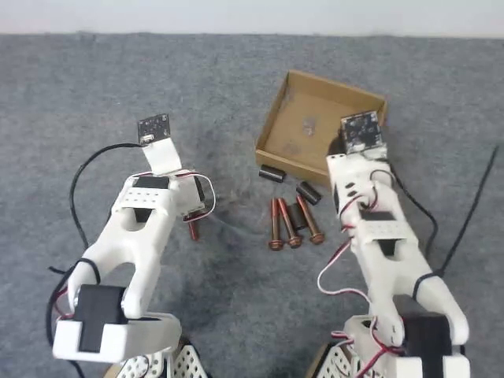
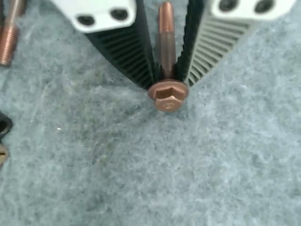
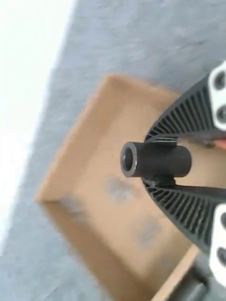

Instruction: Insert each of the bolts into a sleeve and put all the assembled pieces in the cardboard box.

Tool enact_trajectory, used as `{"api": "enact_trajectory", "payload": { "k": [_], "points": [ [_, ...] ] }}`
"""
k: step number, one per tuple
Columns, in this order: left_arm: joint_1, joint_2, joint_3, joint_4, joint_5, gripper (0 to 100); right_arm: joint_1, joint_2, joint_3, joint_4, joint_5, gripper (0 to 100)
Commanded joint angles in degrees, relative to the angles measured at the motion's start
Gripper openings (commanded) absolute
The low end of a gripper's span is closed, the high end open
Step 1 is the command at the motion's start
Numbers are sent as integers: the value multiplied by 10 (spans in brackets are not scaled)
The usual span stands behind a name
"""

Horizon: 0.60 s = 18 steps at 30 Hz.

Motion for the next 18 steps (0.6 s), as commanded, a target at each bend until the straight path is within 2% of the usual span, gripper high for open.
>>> {"api": "enact_trajectory", "payload": {
  "k": [1, 7, 12, 14, 18],
  "points": [
    [-7, -41, -7, -19, -8, 12, -32, -25, 8, -85, 4, 7],
    [-7, -41, -7, -19, -8, 12, -70, -20, 6, -103, 4, 9],
    [-7, -41, -7, -19, -8, 12, -93, 60, -41, -116, 4, 7],
    [-7, -41, -7, -19, -8, 12, -96, 105, -55, -171, 4, 7],
    [-7, -41, -7, -19, -8, 12, -106, 198, -58, -372, 4, 7]
  ]
}}
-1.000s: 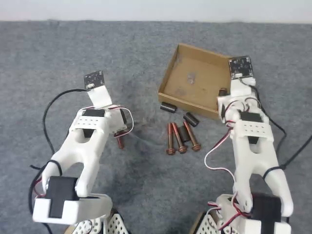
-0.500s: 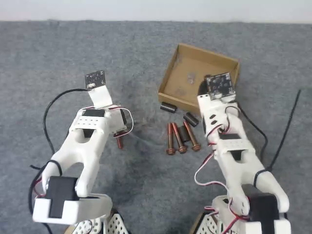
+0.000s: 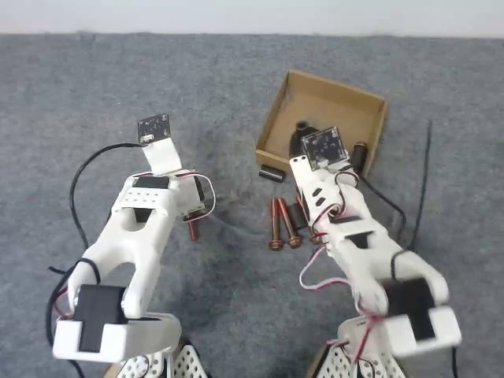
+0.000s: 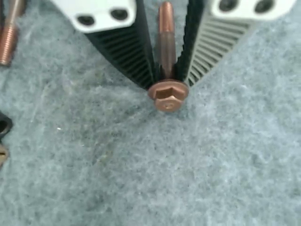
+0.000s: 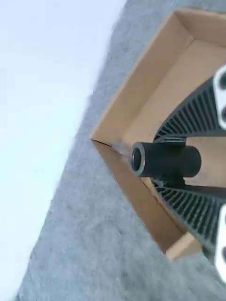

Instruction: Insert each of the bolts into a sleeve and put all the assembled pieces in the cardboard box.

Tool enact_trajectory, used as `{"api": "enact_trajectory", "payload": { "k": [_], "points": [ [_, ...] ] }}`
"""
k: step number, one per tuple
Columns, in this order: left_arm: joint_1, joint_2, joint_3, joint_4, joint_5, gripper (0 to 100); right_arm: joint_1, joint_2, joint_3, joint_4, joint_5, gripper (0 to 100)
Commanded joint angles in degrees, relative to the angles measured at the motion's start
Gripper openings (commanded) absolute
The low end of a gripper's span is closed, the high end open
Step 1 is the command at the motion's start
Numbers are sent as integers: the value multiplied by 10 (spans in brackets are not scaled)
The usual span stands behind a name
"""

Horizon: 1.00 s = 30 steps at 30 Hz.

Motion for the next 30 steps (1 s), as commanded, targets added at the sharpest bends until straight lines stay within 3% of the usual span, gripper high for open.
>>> {"api": "enact_trajectory", "payload": {
  "k": [1, 5, 15, 25, 30],
  "points": [
    [-7, -41, -7, -19, -8, 12, -15, 53, -38, -185, 4, 7],
    [-6, -41, -7, -19, -8, 12, -25, 120, -38, -298, 4, 7],
    [-5, -40, -7, -19, -8, 12, -80, 222, -19, -440, 4, 7],
    [-5, -39, -7, -19, -8, 12, -170, 233, 142, -589, 5, 6],
    [-5, -39, -7, -19, -8, 12, -186, 226, 195, -607, 5, 6]
  ]
}}
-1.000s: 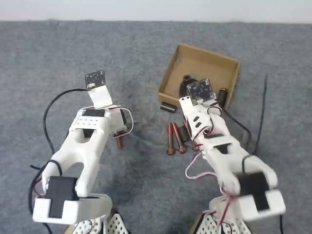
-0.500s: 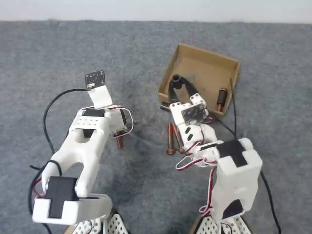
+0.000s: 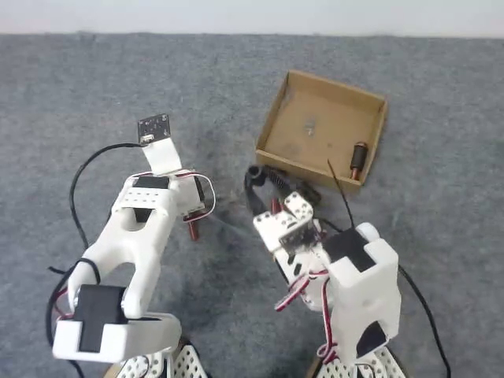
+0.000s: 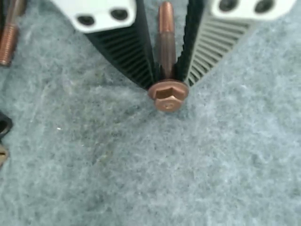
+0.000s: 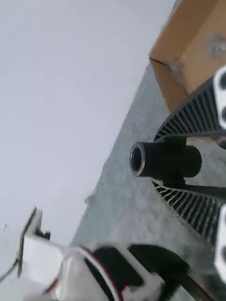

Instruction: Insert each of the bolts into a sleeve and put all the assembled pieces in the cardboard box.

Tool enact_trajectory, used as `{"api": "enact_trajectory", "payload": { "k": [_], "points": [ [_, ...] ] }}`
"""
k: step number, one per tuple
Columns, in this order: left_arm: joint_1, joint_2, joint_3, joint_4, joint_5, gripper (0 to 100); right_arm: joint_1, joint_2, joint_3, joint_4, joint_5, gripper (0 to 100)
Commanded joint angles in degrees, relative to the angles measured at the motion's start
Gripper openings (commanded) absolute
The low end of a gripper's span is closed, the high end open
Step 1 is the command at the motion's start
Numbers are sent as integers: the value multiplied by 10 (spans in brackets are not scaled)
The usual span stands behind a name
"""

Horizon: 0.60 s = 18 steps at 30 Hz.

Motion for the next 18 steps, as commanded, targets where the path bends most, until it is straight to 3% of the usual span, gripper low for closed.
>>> {"api": "enact_trajectory", "payload": {
  "k": [1, 10, 18],
  "points": [
    [-4, -39, -7, -19, -8, 12, -7, -24, 26, -19, 5, 6],
    [-4, -39, -7, -19, -9, 12, -36, -112, 147, -17, -31, 6],
    [-4, -41, -8, -20, -7, 12, -37, -116, 149, -15, -47, 6]
  ]
}}
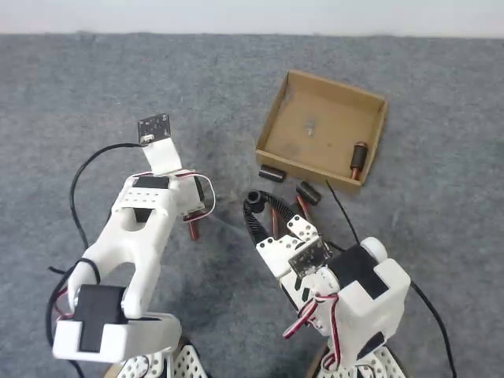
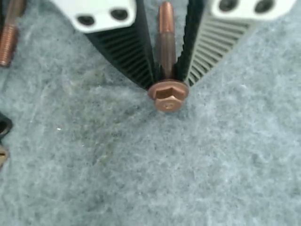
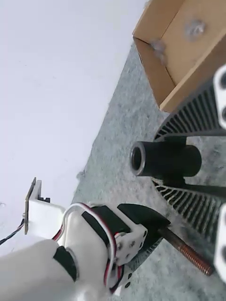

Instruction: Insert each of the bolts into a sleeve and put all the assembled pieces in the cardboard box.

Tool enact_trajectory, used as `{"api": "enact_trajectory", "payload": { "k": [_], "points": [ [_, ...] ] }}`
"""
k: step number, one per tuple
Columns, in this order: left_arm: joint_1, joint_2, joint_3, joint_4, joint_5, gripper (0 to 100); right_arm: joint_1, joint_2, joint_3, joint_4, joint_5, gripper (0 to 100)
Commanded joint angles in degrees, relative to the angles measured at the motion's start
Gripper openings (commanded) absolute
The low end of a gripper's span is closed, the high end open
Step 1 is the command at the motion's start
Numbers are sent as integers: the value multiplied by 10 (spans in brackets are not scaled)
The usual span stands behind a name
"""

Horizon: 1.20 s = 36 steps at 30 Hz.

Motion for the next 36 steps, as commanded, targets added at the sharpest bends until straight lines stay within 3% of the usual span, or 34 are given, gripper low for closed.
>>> {"api": "enact_trajectory", "payload": {
  "k": [1, 10, 21, 29, 36],
  "points": [
    [-5, -41, -10, -20, -4, 12, -4, -26, 18, -14, -8, 6],
    [2, -43, -80, -3, -3, 12, -7, -26, 18, -14, -9, 6],
    [0, -43, -240, 198, -3, 12, -7, -25, 18, -13, -9, 6],
    [-28, -43, -380, 280, -3, 12, -7, -25, 18, -13, -10, 6],
    [-12, -43, -483, 332, -3, 12, -7, -25, 18, -13, -10, 6]
  ]
}}
